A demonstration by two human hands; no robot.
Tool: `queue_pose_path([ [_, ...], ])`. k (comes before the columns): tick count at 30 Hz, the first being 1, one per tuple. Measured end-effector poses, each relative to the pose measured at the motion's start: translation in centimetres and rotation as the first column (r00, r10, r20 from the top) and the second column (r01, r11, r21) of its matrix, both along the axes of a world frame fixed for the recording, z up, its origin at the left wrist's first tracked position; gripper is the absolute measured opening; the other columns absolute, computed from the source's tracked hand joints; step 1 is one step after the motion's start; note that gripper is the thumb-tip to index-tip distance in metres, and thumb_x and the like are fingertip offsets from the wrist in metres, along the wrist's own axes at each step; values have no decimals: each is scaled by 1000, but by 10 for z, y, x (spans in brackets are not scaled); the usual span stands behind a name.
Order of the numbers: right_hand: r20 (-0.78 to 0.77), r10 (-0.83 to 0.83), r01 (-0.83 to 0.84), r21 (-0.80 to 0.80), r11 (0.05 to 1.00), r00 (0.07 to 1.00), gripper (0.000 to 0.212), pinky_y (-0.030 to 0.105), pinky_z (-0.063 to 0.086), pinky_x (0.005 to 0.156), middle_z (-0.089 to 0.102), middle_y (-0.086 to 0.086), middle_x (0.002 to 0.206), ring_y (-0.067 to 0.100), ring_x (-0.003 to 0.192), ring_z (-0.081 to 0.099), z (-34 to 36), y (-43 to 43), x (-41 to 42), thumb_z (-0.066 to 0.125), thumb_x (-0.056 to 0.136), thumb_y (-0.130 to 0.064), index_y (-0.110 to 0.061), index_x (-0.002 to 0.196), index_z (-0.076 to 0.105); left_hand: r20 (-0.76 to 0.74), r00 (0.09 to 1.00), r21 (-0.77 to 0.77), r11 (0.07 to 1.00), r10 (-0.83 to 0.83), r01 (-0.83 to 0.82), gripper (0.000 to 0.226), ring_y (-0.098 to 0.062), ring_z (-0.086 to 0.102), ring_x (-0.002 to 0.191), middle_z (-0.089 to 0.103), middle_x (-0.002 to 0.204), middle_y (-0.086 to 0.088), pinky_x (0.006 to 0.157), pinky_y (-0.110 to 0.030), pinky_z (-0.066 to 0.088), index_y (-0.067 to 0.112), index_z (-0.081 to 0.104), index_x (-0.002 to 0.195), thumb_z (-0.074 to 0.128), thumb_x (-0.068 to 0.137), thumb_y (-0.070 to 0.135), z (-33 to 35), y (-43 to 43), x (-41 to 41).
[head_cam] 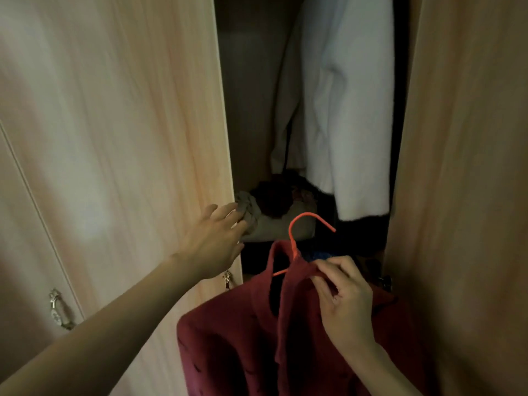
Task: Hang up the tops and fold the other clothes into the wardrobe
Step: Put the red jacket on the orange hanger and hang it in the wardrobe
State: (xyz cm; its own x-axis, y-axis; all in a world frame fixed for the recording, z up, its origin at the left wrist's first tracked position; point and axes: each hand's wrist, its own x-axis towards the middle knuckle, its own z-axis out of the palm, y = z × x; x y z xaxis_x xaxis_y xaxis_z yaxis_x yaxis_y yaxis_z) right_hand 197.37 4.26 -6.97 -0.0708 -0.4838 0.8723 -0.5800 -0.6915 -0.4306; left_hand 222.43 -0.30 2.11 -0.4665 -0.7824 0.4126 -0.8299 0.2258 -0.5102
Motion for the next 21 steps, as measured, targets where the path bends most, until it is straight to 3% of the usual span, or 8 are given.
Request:
queue_pose_path([
  [4,-1,25,-25,-26,999,1000,26,21,51,76,59,2,90,15,80,62,2,-3,0,75,77,8,-1,101,74,152,981,59,990,117,-127,62,-29,3,153,18,164,-9,122,-51,11,19,32,150,46,98,48,-5,-12,8],
  [7,-10,25,-26,-56,998,1000,25,31,54,72,58,1,89,16,79,61,3,-5,-2,75,77,6,-3,101,74,220,967,55,988,129,-144,64,-30,-1,154,15,164,-12,122,-53,7,16,29,151,46,98,47,-2,-15,5],
  [10,-32,25,-28,-79,996,999,20,41,55,68,58,-1,89,19,78,61,3,-4,-2,70,81,-3,-4,101,74,299,940,70,979,165,-194,60,-30,13,151,30,157,-12,120,-51,13,14,36,147,49,97,46,5,-20,-8],
  [13,-27,32,-34,-61,998,999,24,42,55,68,58,-2,90,19,79,61,4,-2,-6,74,79,2,-5,102,74,342,910,66,960,233,-271,50,-26,32,138,47,142,-5,113,-47,23,17,49,138,51,96,44,10,-24,-25],
  [17,24,55,-54,-42,998,998,21,38,55,71,58,-1,89,17,80,61,4,7,-13,72,81,-1,-4,102,74,363,884,52,940,296,-336,46,-23,32,136,48,138,-2,110,-44,27,18,51,136,52,95,40,10,-20,-36],
  [21,70,82,-81,-9,997,994,23,24,53,72,58,-2,87,10,80,61,1,14,-26,75,80,4,-4,101,74,309,899,57,938,310,-343,45,-22,32,135,50,135,-3,103,-39,32,17,52,132,54,93,38,4,-11,-43],
])
